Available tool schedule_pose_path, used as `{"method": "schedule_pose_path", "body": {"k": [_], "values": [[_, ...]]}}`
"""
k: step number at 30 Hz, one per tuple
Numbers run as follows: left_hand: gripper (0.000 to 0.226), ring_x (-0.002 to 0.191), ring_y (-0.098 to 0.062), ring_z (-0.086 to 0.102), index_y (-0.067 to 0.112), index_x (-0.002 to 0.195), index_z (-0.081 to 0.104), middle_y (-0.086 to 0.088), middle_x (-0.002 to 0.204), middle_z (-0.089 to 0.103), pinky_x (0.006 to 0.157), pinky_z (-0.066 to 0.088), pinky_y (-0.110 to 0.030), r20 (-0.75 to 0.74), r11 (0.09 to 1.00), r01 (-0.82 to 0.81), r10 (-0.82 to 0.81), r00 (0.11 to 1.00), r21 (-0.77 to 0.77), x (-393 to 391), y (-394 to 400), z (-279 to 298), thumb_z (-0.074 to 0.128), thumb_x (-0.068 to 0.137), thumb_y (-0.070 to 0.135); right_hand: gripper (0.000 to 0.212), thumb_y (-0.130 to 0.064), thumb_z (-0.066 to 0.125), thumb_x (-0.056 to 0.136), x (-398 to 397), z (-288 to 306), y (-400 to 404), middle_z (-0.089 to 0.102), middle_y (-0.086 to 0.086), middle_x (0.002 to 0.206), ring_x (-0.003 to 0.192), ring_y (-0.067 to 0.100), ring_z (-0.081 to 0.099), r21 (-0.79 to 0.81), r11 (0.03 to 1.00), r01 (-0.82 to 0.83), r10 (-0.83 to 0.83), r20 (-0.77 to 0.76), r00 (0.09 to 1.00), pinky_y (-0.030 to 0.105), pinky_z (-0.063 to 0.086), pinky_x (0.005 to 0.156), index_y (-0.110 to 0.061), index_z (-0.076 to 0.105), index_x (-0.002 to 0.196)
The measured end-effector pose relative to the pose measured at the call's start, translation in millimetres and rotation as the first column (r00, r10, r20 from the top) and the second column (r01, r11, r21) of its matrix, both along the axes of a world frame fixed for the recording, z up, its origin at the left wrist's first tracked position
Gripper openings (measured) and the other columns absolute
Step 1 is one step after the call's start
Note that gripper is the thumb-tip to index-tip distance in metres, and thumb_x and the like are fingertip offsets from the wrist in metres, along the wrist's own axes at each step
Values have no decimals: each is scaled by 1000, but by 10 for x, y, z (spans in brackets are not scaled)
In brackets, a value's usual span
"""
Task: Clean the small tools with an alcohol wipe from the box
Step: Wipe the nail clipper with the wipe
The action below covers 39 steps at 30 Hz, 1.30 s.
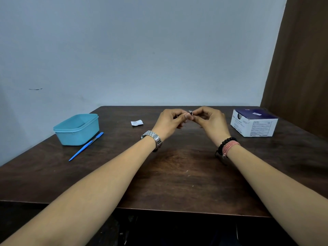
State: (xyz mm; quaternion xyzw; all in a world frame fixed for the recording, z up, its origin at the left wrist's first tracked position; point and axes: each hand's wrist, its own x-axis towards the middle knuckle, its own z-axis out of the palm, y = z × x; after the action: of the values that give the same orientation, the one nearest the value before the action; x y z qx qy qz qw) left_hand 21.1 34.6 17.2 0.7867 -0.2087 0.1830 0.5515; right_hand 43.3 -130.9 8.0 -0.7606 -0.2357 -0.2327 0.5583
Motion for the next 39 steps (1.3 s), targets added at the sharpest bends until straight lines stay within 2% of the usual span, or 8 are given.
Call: {"method": "schedule_pose_path", "body": {"k": [6,13,19,23,25,28,32,39], "values": [[20,62,-1,50,17,84,70,7,67,57,64,46,-18,-58,993,65,-71,996,-103,-40,-24,0,55,97,18,12,-24,79,79,-37,25,8,72,-11,84,85,2,69,23,999,-42,41,26,999,24,55,75,-25,68,81],[20,88,3,56,26,94,69,20,88,65,83,47,-26,-113,994,102,-105,988,-26,-45,13,17,51,99,20,8,-20,75,84,-46,39,12,71,-7,74,64,-3,64,87,993,-80,84,-40,996,10,45,59,-20,66,82],[10,65,-10,44,25,78,73,4,69,60,66,41,-31,-35,997,-11,14,999,81,-4,43,17,70,87,30,15,-14,73,85,-33,7,18,71,-5,72,64,5,65,41,994,-97,100,-83,992,15,47,57,-25,65,79],[18,51,6,49,19,71,70,18,53,58,57,34,-9,9,973,-131,132,991,192,-11,47,45,75,82,33,18,-9,70,87,-14,3,25,71,-4,70,62,5,65,17,995,-101,102,-112,989,18,47,57,-25,65,79],[21,54,7,51,21,70,68,16,59,62,55,35,-11,70,950,-214,203,977,227,-2,58,38,77,77,38,17,-8,71,86,-14,2,37,70,-2,68,59,4,62,28,991,-130,133,-132,982,17,47,55,-23,65,79],[27,60,4,52,20,82,64,11,73,65,61,43,-13,92,963,-229,217,972,142,16,80,24,82,72,38,13,-8,72,85,-12,3,43,70,-1,66,57,6,60,67,982,-177,185,-150,971,18,48,54,-18,66,81],[22,70,-8,60,22,98,67,-3,83,67,66,53,-29,105,991,-70,58,993,117,-1,46,19,78,79,29,13,-5,70,86,-3,-1,44,69,-5,61,54,5,60,114,970,-216,234,-179,956,17,47,52,-15,63,81],[13,72,-15,68,19,90,67,-5,80,69,67,56,-33,91,997,-71,68,994,32,0,56,32,76,81,23,7,-14,71,86,-43,8,51,71,-2,66,56,6,61,146,959,-245,269,-183,945,18,49,53,-11,65,86]]}}
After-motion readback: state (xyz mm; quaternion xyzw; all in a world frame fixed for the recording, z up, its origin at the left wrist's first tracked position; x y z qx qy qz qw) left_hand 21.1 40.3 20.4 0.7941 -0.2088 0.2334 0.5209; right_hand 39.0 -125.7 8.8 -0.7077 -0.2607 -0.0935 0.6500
